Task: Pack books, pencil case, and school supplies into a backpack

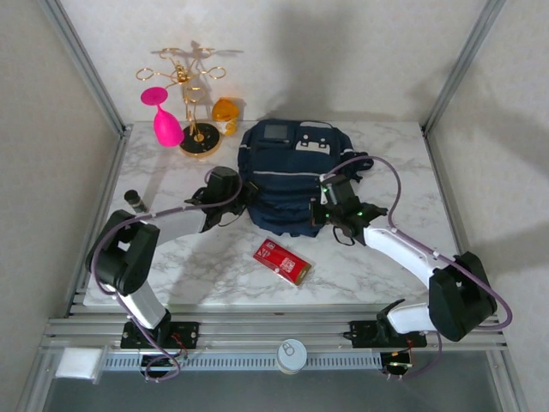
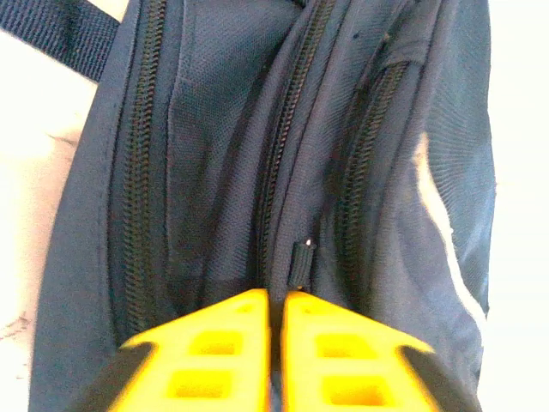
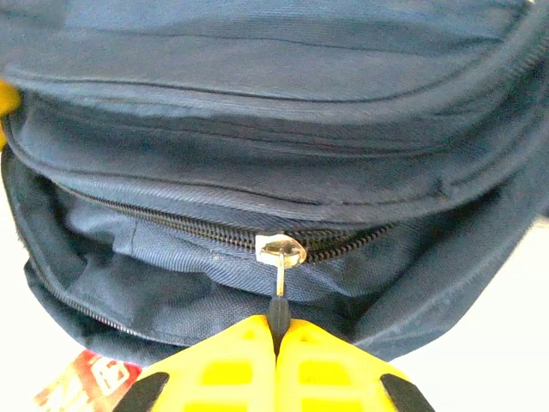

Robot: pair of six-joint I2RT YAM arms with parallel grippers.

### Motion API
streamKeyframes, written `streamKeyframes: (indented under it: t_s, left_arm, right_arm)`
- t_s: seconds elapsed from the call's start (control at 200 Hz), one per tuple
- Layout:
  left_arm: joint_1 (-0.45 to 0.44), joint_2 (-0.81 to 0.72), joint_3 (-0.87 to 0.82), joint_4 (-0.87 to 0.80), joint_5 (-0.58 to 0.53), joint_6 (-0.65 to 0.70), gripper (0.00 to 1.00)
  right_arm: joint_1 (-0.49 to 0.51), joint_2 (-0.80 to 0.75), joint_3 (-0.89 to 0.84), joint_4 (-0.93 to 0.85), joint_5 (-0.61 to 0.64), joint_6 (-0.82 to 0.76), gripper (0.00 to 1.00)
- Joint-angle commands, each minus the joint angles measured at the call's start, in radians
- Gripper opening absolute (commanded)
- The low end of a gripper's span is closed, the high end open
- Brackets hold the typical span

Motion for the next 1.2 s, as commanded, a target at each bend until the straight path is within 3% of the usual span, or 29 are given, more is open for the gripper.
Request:
streamKeyframes:
  t_s: [0.0, 0.05, 0.17, 0.325, 0.526, 0.726, 0.836, 0.926, 1.086, 1.191]
  left_arm:
    - [-0.036, -0.097, -0.036, 0.023, 0.001, -0.009, 0.34]
    - [-0.07, -0.121, -0.052, 0.061, 0.004, -0.069, 0.43]
    - [-0.171, -0.123, -0.066, 0.124, -0.011, -0.182, 0.51]
    - [-0.236, -0.071, -0.136, 0.339, -0.043, -0.392, 0.55]
    - [-0.251, 0.045, -0.022, 0.291, -0.115, -0.441, 0.54]
    - [-0.253, 0.1, 0.015, 0.182, -0.238, -0.466, 0.4]
    - [-0.233, 0.105, 0.02, 0.111, -0.257, -0.421, 0.15]
    - [-0.205, 0.085, 0.003, 0.075, -0.246, -0.385, 0.0]
    - [-0.148, -0.007, -0.029, -0.022, -0.228, -0.239, 0.0]
    - [-0.095, -0.061, -0.043, -0.108, -0.2, -0.118, 0.0]
  right_arm:
    - [0.019, 0.027, 0.034, 0.073, -0.036, 0.018, 0.0]
    - [0.02, 0.026, 0.017, 0.105, -0.067, 0.032, 0.0]
    - [0.023, 0.031, -0.001, 0.137, -0.087, 0.045, 0.0]
    - [0.023, 0.035, -0.02, 0.177, -0.106, 0.037, 0.0]
    - [0.023, 0.04, -0.033, 0.208, -0.115, 0.004, 0.0]
    - [0.023, 0.078, -0.03, 0.193, -0.074, -0.01, 0.0]
    - [0.022, 0.077, -0.026, 0.136, 0.022, 0.0, 0.0]
    - [0.02, 0.061, -0.027, 0.091, 0.095, 0.001, 0.0]
    - [-0.006, 0.022, -0.053, 0.019, 0.21, 0.02, 0.0]
    - [-0.076, 0.017, -0.074, 0.022, 0.215, 0.029, 0.0]
